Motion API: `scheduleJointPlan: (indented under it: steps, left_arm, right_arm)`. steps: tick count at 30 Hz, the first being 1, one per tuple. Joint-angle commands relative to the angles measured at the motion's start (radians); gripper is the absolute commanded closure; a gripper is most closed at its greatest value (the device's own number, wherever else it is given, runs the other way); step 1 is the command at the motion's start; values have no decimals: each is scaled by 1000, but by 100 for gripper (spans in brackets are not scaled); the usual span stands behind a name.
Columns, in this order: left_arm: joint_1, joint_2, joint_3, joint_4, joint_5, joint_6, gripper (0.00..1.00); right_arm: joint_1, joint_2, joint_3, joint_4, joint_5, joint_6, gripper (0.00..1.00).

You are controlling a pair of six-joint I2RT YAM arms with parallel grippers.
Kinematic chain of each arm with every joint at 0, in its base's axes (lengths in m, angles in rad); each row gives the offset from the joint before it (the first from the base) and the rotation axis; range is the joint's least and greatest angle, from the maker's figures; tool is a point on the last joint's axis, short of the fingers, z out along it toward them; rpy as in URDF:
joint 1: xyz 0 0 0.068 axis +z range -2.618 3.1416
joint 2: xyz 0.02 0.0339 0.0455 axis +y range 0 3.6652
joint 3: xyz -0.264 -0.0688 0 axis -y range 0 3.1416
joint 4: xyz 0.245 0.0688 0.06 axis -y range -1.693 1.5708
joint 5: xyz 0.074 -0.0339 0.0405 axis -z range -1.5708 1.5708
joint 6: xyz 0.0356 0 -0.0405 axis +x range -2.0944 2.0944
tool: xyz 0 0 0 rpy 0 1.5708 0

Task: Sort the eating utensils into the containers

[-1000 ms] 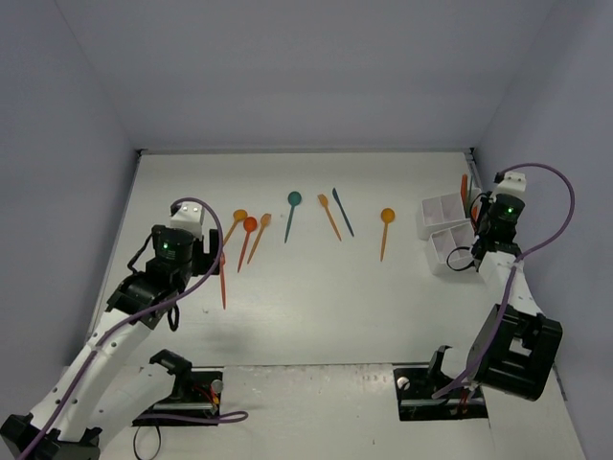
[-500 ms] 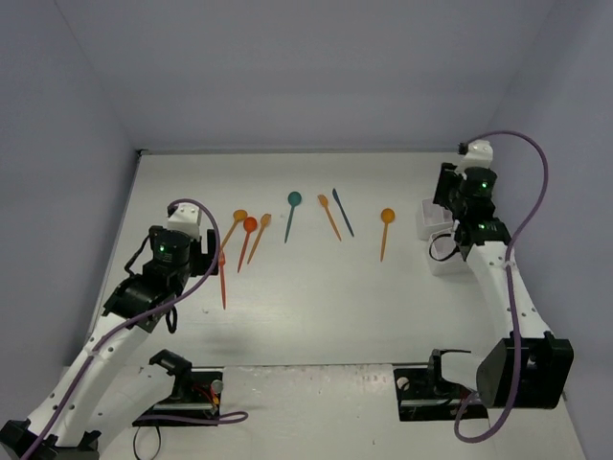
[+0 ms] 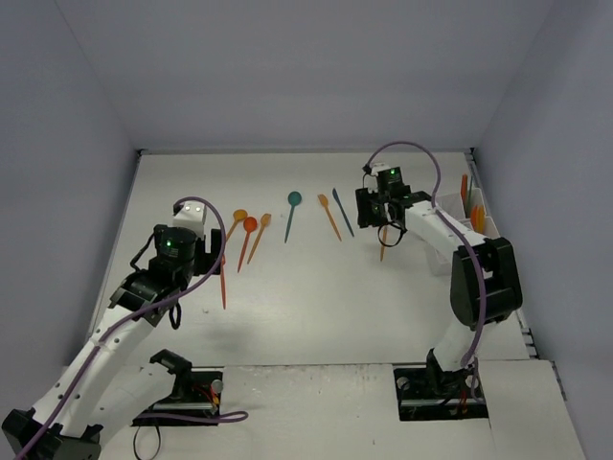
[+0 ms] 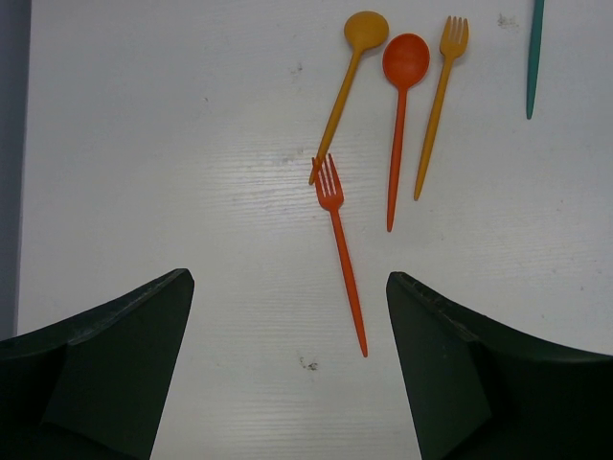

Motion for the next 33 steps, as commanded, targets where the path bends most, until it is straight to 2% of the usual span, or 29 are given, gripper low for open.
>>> scheduleJointPlan:
  steps: [1,7,15,25,29,33]
  left_arm:
    - [6,9,5,58,-20,11,20]
    - [6,22,3,58,-19,13,20]
    - [4,16,-1,54,-26,13,20]
    - [4,17,-1,52,-26,13,20]
    - [4,19,0,53,-24,13,20]
    - [4,23,0,54,-23,11,20]
  right_arm:
    - [35,77,92,-5,-34,10,54]
    - [63,211,169,1,48,38,58]
    - [64,330,248,5,60,44,58]
    - [66,396,283,5,78,59,62]
    - [71,392,253,5,108,66,79]
    - [78,361,209,3,120,69,90]
